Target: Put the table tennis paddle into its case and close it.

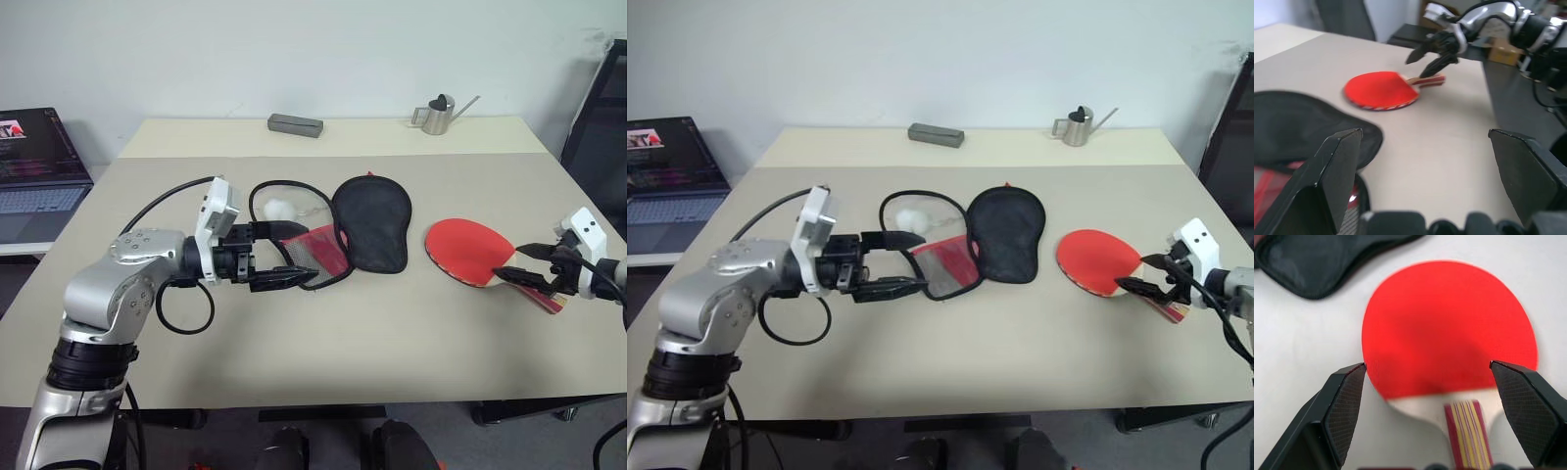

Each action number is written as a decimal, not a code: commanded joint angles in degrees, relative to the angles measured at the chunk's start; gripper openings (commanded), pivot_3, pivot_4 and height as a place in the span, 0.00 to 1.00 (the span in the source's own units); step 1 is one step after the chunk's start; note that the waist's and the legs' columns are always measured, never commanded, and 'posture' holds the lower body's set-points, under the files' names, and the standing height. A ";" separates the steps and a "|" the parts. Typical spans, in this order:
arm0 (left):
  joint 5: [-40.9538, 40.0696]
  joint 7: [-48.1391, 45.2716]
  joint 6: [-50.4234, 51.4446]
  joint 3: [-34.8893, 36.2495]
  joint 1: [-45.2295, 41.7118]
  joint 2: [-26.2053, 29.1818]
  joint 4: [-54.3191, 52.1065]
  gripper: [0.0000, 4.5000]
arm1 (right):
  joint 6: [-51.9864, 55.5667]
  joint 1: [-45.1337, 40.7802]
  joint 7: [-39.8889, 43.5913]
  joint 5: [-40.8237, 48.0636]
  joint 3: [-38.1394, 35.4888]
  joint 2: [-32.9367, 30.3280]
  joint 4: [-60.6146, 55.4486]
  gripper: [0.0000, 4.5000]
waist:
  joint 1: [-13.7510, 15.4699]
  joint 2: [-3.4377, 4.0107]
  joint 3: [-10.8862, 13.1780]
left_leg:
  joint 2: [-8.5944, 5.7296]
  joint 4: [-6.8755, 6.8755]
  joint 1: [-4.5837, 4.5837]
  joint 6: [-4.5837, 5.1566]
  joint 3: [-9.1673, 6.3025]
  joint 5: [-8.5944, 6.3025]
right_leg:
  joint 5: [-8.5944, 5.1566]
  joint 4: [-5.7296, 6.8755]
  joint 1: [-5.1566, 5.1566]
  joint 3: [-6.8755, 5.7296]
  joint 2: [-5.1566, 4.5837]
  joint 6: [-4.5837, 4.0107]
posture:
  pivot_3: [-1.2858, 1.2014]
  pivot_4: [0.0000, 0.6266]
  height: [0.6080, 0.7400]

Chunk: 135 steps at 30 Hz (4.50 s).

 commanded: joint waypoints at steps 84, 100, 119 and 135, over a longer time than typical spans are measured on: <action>2.14 6.35 -4.72 9.48 5.53 2.22 0.54 1.00 | 39.32 -25.11 -56.40 1.05 -6.10 52.25 -19.88 0.25 | -0.16 0.00 0.01 | 0.53 0.02 0.09 0.05 0.66 -0.03 | 0.13 0.15 -0.32 0.72 0.16 0.11 | 0.52 0.24 1.00; 2.43 5.70 -5.89 9.39 4.84 2.33 1.76 1.00 | 19.74 -26.19 -65.03 -6.36 -1.49 57.44 -2.11 0.25 | -0.85 0.00 0.01 | 0.53 -0.04 0.10 0.05 0.70 -0.03 | 0.17 0.18 -0.39 0.76 0.28 0.05 | 0.52 0.24 1.00; 2.40 5.93 -5.99 9.30 4.75 2.05 1.74 1.00 | 16.62 -27.07 -69.73 -5.78 -1.61 63.59 1.84 0.44 | -1.03 0.00 0.01 | 0.78 -0.05 0.13 0.05 0.76 -0.03 | 0.38 0.16 -0.50 0.86 0.84 -0.31 | 0.52 0.24 1.00; 2.42 6.56 -5.83 9.53 5.07 2.13 1.61 1.00 | 16.48 -26.95 -67.18 -3.57 1.77 63.31 -3.86 0.99 | -1.03 0.01 0.01 | 0.79 -0.05 0.12 0.05 0.79 -0.03 | 0.39 0.16 -0.54 0.90 0.87 -0.32 | 0.52 0.24 1.00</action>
